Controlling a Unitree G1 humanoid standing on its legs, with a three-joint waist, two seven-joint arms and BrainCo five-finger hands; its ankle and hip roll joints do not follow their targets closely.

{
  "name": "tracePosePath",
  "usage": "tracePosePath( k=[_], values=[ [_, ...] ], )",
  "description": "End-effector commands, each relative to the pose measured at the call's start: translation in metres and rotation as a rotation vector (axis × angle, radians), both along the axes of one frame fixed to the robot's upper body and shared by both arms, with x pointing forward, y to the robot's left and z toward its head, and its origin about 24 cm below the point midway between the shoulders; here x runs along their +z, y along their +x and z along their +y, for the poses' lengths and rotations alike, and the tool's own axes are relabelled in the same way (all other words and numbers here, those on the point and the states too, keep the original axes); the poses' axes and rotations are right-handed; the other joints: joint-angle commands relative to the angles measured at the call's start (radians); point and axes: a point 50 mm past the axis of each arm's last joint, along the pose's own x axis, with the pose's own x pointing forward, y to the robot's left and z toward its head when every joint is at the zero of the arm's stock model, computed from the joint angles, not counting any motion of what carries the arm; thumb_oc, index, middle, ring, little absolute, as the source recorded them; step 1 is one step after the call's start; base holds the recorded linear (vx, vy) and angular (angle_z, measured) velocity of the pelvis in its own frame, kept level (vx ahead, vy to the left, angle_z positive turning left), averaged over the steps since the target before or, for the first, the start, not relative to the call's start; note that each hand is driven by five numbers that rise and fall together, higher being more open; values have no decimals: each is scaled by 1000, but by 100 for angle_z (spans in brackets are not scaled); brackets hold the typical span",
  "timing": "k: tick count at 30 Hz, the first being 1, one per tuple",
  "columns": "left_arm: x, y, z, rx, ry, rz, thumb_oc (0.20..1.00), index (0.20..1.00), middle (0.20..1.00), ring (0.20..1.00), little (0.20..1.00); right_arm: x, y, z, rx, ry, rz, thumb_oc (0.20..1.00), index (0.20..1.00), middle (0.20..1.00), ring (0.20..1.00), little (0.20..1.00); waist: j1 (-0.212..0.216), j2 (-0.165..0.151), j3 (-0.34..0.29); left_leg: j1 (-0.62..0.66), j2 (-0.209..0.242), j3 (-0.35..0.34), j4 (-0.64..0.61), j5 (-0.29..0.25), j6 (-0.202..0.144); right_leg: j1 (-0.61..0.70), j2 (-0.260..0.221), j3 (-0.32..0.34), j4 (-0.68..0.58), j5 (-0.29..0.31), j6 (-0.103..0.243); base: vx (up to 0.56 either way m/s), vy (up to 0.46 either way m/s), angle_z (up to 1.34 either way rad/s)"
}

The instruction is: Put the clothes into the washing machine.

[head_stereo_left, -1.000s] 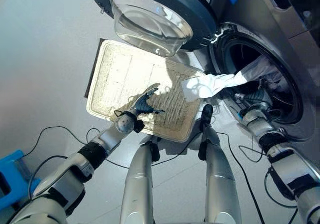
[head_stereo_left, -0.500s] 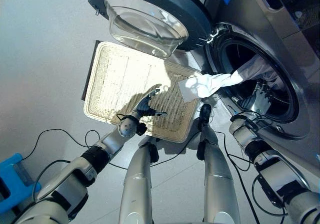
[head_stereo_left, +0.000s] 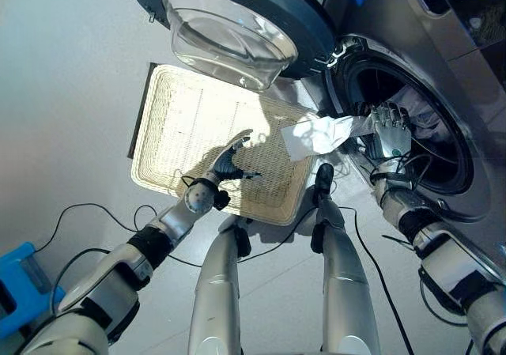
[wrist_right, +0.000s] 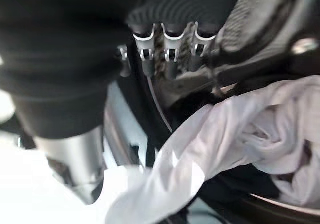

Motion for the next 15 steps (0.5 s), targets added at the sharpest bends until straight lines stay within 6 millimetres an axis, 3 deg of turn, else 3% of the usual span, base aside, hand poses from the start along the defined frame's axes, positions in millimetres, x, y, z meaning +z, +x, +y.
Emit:
tracePosePath(
  k=[1,11,15],
  values=[
    [19,-8,-10,-68,-97,-130,1000,1000,1000,1000,1000,16,0,-22,-67,-121,39,1000,1000,1000,1000,1000,39,48,-23,20,-67,43,-87,13,-33,-9,-22,-92,145,-133,115,-1,-106,3],
    [28,-18,-21,-141,-192,-163,1000,1000,1000,1000,1000,20,1,-31,-98,-204,124,1000,1000,1000,1000,1000,66,57,-23,-23,-79,16,-80,17,-31,-45,-42,-108,157,-120,115,1,-60,8],
    [32,-27,-28,-185,-230,-184,1000,1000,1000,1000,1000,26,6,-32,-64,-250,219,1000,1000,1000,1000,1000,82,80,-23,-80,-91,3,-90,34,-34,-106,-55,-109,147,-97,118,12,-33,12]
  ],
)
